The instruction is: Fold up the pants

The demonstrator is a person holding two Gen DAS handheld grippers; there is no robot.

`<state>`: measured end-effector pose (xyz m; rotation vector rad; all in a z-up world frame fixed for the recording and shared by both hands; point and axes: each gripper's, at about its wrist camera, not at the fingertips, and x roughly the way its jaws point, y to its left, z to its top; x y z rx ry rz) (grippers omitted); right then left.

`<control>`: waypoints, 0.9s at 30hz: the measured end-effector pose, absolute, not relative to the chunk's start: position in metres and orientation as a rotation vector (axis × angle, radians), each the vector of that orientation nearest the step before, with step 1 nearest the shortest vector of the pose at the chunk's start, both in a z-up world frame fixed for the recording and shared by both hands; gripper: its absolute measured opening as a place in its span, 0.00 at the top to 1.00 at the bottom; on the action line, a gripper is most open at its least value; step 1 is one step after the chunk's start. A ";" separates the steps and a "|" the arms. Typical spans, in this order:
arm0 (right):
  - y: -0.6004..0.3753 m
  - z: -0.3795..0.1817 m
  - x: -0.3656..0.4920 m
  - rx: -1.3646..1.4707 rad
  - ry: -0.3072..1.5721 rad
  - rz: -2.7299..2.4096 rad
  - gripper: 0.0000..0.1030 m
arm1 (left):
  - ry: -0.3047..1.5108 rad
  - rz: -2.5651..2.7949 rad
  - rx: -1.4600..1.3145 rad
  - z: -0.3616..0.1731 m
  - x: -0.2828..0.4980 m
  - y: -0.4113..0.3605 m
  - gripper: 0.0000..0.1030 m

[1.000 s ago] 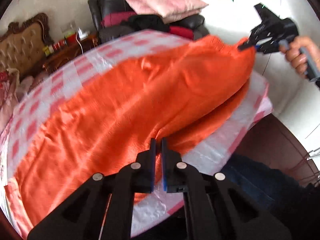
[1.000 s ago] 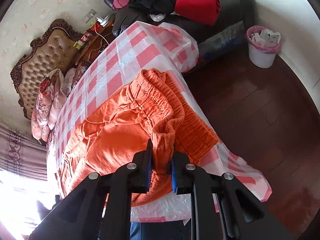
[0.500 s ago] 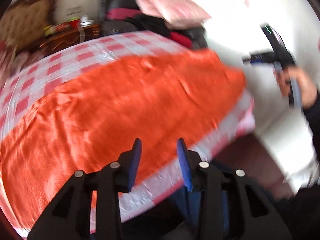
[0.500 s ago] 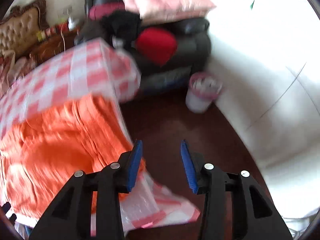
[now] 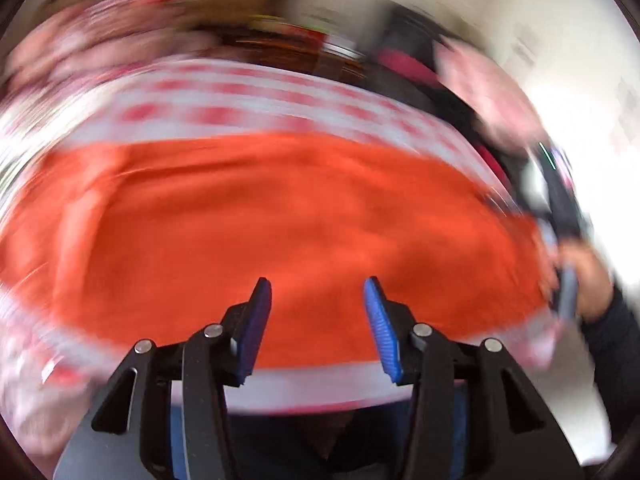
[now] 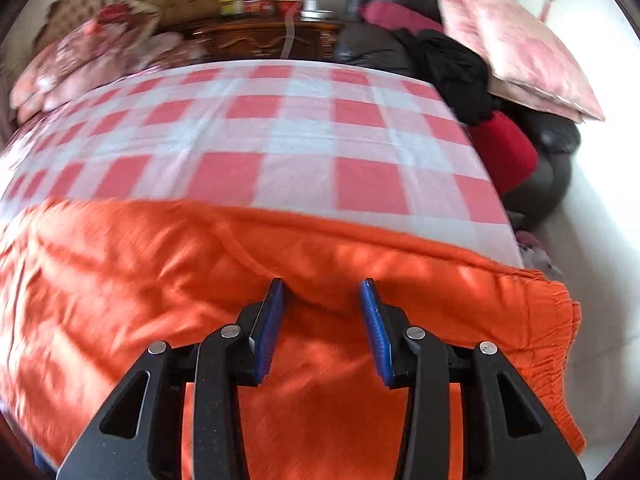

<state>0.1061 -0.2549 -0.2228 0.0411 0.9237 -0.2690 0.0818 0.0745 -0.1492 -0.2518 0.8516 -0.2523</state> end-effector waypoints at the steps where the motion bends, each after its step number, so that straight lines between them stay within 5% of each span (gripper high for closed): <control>1: -0.260 -0.223 0.108 0.053 0.922 -0.286 0.56 | 0.838 -0.170 -0.319 -0.149 0.078 0.107 0.54; 5: -0.265 -0.223 0.107 0.029 0.903 -0.361 0.35 | 0.765 0.183 -0.526 -0.153 0.057 0.236 0.61; 10: -0.262 -0.220 0.108 0.046 0.895 -0.449 0.33 | 0.772 0.253 -0.637 -0.168 0.055 0.315 0.61; 23: -0.157 -0.201 0.025 -0.020 0.884 -0.219 0.33 | 0.841 0.212 -0.448 -0.174 0.097 0.303 0.66; 25: -0.158 -0.206 0.019 0.018 0.918 -0.191 0.33 | 0.860 0.189 -0.456 -0.179 0.104 0.305 0.83; 27: -0.157 -0.208 0.014 0.007 0.927 -0.190 0.33 | 0.851 0.190 -0.431 -0.173 0.104 0.303 0.86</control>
